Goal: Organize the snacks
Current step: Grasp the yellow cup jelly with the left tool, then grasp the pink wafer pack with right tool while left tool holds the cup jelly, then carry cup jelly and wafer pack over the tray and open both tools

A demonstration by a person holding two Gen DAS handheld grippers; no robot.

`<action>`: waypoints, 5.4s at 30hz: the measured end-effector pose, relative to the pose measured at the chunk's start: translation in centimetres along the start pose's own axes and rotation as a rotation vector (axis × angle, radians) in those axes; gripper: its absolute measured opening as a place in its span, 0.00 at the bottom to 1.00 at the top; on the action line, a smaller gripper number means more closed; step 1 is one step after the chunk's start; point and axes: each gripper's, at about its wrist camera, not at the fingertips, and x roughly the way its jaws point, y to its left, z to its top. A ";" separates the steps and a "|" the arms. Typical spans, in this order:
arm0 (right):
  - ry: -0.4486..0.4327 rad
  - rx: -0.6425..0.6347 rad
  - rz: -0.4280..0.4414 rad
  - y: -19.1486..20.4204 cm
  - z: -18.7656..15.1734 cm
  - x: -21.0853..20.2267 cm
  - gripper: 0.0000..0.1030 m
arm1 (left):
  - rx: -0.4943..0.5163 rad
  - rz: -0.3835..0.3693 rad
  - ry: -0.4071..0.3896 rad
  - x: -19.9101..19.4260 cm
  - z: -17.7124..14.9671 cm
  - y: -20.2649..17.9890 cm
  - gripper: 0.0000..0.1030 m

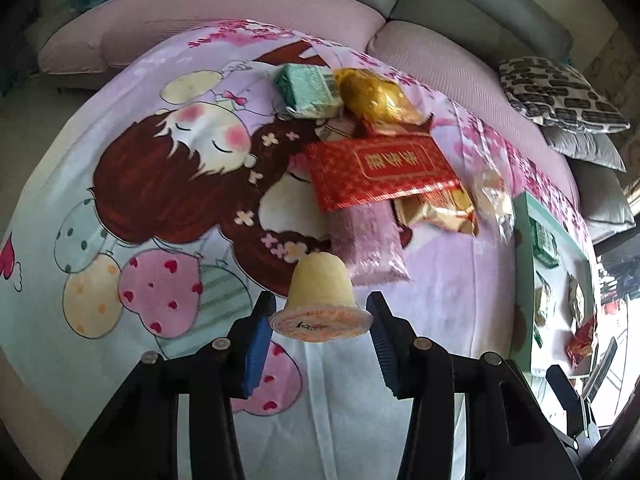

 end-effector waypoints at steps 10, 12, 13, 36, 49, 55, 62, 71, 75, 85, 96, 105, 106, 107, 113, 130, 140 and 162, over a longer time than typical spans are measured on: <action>0.026 -0.086 0.090 5.8 1.6 2.1 0.97 | -0.051 0.021 0.002 0.8 2.7 2.7 0.47; 0.032 -0.103 0.101 6.8 2.0 2.5 0.97 | -0.051 0.026 0.000 1.1 3.3 2.8 0.47; 0.035 -0.112 0.107 7.4 2.1 2.7 0.96 | -0.049 0.027 -0.001 1.1 3.6 3.0 0.47; 0.139 -0.204 0.171 14.7 5.0 9.0 0.57 | 0.019 -0.022 0.055 4.4 8.1 3.8 0.47; 0.159 -0.204 0.186 13.1 3.0 7.6 0.46 | 0.065 -0.019 0.055 4.0 6.9 2.5 0.47; 0.167 -0.204 0.172 11.9 1.7 6.8 0.46 | 0.089 -0.017 0.059 3.9 6.2 1.7 0.47; 0.176 -0.190 0.170 10.2 0.4 6.1 0.45 | 0.133 -0.013 0.064 4.0 5.4 0.4 0.47; 0.183 -0.161 0.169 8.0 -0.7 4.7 0.44 | 0.168 -0.005 0.041 3.2 4.8 -0.7 0.47; 0.169 -0.140 0.177 6.8 -1.0 3.7 0.43 | 0.182 -0.016 0.028 2.8 4.7 -1.3 0.47; 0.086 -0.043 0.183 1.7 0.0 0.6 0.43 | 0.234 -0.030 -0.036 1.0 4.6 -4.2 0.47; 0.030 0.151 0.121 -5.6 2.3 -0.4 0.43 | 0.335 -0.075 -0.038 1.4 3.6 -10.5 0.47; 0.000 0.291 0.026 -11.2 4.1 0.2 0.43 | 0.423 -0.082 -0.028 3.0 2.3 -14.9 0.47; -0.002 0.303 0.016 -11.7 4.4 0.4 0.43 | 0.430 -0.087 -0.030 3.0 2.2 -15.3 0.47; -0.005 0.309 0.008 -12.1 4.6 0.4 0.43 | 0.438 -0.093 -0.033 3.1 2.1 -15.8 0.47; -0.015 0.382 -0.031 -15.2 5.9 1.1 0.43 | 0.493 -0.128 -0.051 3.8 1.6 -19.0 0.47; -0.022 0.490 -0.092 -21.8 8.7 5.1 0.43 | 0.562 -0.254 -0.074 6.4 2.0 -28.4 0.47; -0.030 0.561 -0.142 -25.6 8.6 5.9 0.43 | 0.611 -0.284 -0.067 8.6 1.0 -32.7 0.47; -0.043 0.501 -0.168 -24.8 8.8 3.6 0.77 | 0.560 -0.182 -0.058 6.2 2.2 -31.2 0.79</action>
